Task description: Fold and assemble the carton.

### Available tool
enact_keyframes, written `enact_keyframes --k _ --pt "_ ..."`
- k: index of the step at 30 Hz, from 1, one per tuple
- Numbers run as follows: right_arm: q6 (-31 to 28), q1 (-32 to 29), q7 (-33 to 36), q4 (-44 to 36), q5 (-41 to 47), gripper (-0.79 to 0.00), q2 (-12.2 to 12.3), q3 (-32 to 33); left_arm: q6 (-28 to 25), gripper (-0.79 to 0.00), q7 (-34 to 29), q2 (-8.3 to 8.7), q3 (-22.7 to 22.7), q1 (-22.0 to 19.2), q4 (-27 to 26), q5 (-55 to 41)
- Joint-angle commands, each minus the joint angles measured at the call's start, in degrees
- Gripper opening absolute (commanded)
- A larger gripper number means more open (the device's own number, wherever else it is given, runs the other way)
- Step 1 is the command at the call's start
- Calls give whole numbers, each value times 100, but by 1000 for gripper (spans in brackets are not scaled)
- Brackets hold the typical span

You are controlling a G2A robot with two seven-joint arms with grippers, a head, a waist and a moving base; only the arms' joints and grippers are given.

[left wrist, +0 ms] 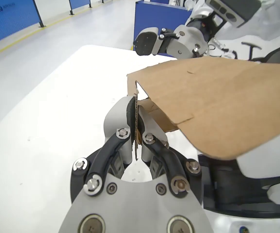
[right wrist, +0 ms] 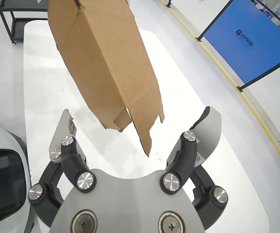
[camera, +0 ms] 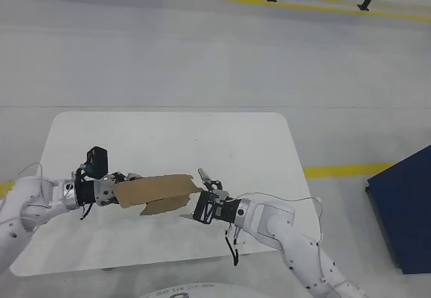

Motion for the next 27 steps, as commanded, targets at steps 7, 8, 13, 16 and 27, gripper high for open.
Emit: enact_keyframes --k 7,8,13,16,27 --pt "0 0 0 0 0 0 0 0 0 -785 -1852 128 1026 -793 153 -4555" --pt "0 0 0 0 0 0 0 0 0 -785 -2067 136 1053 -842 212 -4998" --pt "0 0 0 0 0 0 0 0 0 -785 -2742 114 696 -909 573 -6834" --pt "0 0 0 0 0 0 0 0 0 -785 -2868 93 493 -872 687 -7052" --pt "-115 946 443 726 1042 0 -136 -442 205 -785 -2905 76 459 -854 610 -6556"
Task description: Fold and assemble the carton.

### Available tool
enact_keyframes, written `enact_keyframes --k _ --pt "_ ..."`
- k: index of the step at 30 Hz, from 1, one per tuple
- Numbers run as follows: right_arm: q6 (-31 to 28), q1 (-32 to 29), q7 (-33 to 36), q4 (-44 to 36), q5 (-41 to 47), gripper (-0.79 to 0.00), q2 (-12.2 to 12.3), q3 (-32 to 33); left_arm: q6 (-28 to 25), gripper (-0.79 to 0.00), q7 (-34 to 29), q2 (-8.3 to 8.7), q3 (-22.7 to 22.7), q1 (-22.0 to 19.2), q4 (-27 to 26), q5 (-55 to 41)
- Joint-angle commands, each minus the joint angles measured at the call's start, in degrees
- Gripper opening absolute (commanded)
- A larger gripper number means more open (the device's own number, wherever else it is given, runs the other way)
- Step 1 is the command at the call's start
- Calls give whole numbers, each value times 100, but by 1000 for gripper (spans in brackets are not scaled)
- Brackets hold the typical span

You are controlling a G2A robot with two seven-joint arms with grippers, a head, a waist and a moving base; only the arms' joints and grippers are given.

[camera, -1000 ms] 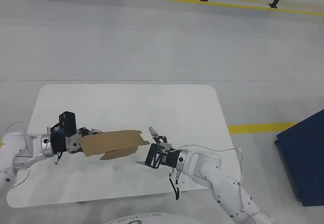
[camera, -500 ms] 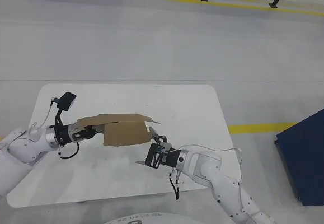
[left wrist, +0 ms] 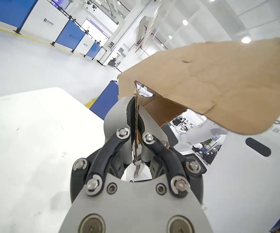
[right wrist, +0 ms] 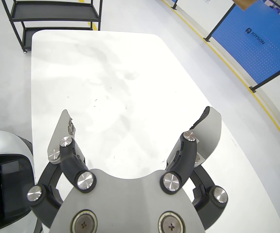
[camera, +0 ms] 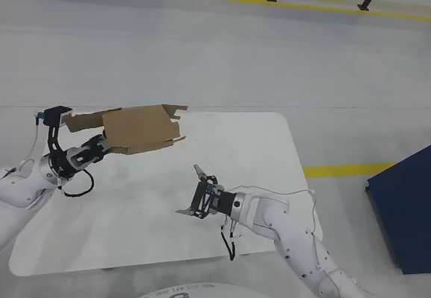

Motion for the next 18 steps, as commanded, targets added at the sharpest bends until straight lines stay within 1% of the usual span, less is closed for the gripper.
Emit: enact_keyframes --k 1,5,8,11,14,18 --pt "-27 296 93 260 245 0 -43 -165 148 -785 42 -17 -56 17 -31 558" --pt "-52 558 -20 587 428 0 -87 -295 257 -785 468 -58 -235 109 -51 1503" --pt "24 604 -286 688 455 0 -100 -284 334 -785 757 -100 -319 175 -18 2048" --pt "1 526 -774 689 552 0 -88 -153 285 -785 938 -151 -333 226 -3 2114" --pt "-159 419 -1269 692 704 0 -63 33 224 -785 928 -187 -338 228 36 2074" --pt "-300 393 -1506 681 712 0 -48 130 222 -785 837 -227 -340 221 33 2041"
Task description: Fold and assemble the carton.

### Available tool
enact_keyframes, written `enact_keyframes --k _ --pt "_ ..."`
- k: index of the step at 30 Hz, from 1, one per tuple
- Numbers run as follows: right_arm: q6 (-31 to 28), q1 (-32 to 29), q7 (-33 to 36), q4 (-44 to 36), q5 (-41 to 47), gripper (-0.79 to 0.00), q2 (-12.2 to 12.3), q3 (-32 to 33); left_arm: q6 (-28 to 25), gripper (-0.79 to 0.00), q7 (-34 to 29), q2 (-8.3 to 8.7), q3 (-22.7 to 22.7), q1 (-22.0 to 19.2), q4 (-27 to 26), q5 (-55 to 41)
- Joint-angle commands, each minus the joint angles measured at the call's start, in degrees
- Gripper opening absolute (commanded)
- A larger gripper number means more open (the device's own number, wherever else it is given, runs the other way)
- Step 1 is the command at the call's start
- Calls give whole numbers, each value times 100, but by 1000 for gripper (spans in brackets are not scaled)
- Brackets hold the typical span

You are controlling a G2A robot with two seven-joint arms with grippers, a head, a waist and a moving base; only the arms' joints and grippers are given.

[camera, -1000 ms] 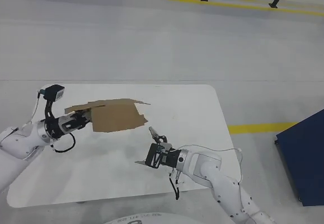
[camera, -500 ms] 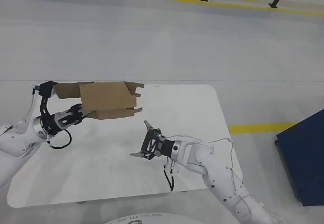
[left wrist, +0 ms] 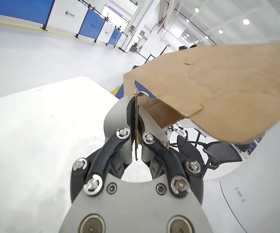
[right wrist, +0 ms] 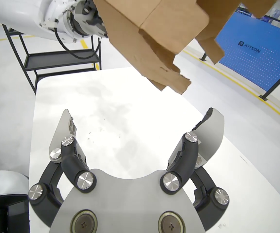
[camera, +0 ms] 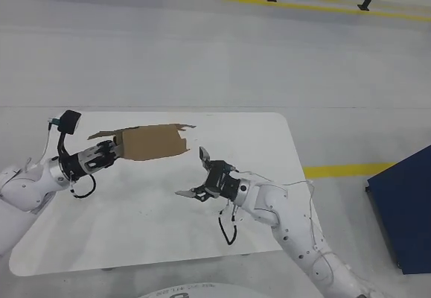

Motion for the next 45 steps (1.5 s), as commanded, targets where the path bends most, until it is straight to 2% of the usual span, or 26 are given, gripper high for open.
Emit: enact_keyframes --k 1,15,21,24,30,39,45 --pt "-16 22 -14 -4 -14 0 -2 -5 -11 -785 -73 -20 15 5 -19 -53" --pt "239 493 250 186 -99 0 -85 -258 100 -785 -568 -76 -90 36 -88 -24" --pt "112 446 44 201 -110 0 -62 -113 115 -785 -681 -73 -191 135 -166 -84" --pt "-171 346 -181 186 -102 -18 -25 41 110 -785 -722 -70 -248 189 -199 -139" --pt "-492 117 -296 -100 -711 -163 41 115 117 -785 -865 -86 -277 257 -237 -297" --pt "-532 -31 -272 -297 -1162 -259 81 118 189 -785 -1029 -118 -332 292 -295 -302" --pt "-552 -86 -442 -221 -1244 -456 102 168 236 -785 -1075 -138 -375 343 -342 -293"
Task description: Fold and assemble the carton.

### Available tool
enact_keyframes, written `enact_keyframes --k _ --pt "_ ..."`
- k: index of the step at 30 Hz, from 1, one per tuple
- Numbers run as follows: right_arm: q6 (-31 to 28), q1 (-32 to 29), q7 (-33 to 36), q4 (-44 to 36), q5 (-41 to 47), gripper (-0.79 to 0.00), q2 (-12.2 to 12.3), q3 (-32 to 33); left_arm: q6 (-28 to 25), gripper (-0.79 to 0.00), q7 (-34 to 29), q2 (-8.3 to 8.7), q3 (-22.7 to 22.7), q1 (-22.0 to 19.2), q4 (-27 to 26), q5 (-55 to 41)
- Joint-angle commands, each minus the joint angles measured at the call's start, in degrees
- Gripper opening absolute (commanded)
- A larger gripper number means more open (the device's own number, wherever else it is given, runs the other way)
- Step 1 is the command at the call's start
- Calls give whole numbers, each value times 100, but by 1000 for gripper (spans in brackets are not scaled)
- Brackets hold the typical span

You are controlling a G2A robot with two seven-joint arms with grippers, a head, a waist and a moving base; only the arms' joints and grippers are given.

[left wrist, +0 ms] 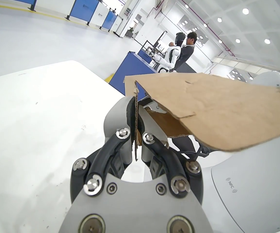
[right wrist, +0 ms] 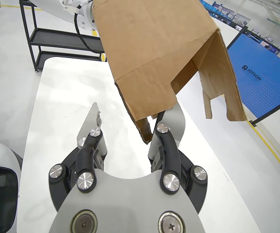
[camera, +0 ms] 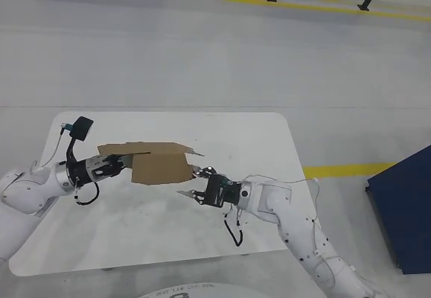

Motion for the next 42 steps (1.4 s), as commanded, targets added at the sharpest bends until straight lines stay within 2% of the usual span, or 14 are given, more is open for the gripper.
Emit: enact_keyframes --k 1,3,4,5,6,12,13,14,19,21,24,29,38,42 --pt "-24 9 -51 54 12 -477 5 16 29 -785 -18 -10 2 23 -35 -6" --pt "-35 22 -58 88 26 -529 7 23 47 -785 -48 -20 2 35 -57 -29" --pt "-36 24 -56 89 31 -591 9 25 58 -785 -69 -25 6 38 -63 -47" --pt "-42 23 -56 89 35 -656 11 33 66 -785 -88 -31 10 38 -67 -71" --pt "-46 16 -64 90 44 -785 14 46 80 -785 -117 -37 18 36 -68 -82" --pt "-49 -25 -137 120 100 -785 31 125 104 -785 -194 -79 39 17 -38 -144" --pt "-42 -29 -143 123 111 -785 33 134 78 -659 -177 -86 28 13 -36 -143" --pt "-37 -33 -157 124 126 -785 34 143 33 0 -126 -94 13 24 -34 -151" --pt "21 -50 -245 195 237 -785 40 215 -310 0 84 -61 -324 68 35 183" --pt "32 -64 -286 227 320 -785 41 246 -549 0 343 1 -687 213 149 360" --pt "85 -67 -297 304 501 -785 40 305 -564 0 562 147 -1414 517 96 1145" --pt "232 -14 -62 377 714 -785 29 343 -564 0 1359 324 -2531 1473 -888 2312" --pt "273 -23 -2 362 729 -785 27 343 -550 0 1344 323 -2528 1467 -920 2351" --pt "390 62 739 267 557 -785 9 143 -440 0 1158 279 -2420 1325 -1627 3813"
